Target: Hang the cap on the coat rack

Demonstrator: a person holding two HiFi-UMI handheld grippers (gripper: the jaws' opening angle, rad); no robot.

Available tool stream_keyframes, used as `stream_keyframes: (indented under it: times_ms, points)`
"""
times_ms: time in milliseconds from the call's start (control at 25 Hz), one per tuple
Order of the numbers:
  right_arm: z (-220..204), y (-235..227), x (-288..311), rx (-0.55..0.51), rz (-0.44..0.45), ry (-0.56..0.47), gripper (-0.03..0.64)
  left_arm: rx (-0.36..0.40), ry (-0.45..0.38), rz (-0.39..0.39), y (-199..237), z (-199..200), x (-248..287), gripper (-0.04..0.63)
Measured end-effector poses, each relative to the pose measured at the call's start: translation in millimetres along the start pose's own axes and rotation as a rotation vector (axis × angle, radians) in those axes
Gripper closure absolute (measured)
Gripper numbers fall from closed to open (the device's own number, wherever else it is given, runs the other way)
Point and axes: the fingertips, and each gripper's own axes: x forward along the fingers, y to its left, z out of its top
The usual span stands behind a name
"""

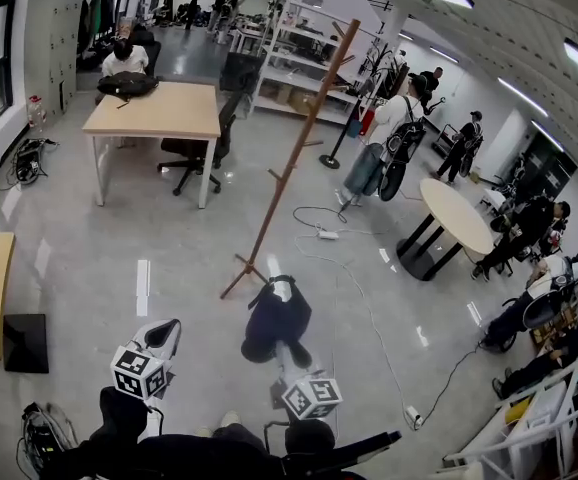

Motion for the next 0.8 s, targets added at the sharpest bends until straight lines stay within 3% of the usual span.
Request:
stream_keyframes:
  times_ms: [360, 800]
  points:
    - [-8.2, 7.2, 46.0, 0.004, 0.048, 0.009, 0.581, -0.019, 0.001, 0.055, 39.7, -3.3, 6.4, 0.594]
    - [0.1, 0.8, 133.7, -0.004, 0.086, -0.002, 0.581, -0.007, -0.011, 0.080, 98.7, 23.9, 54.6, 0.594]
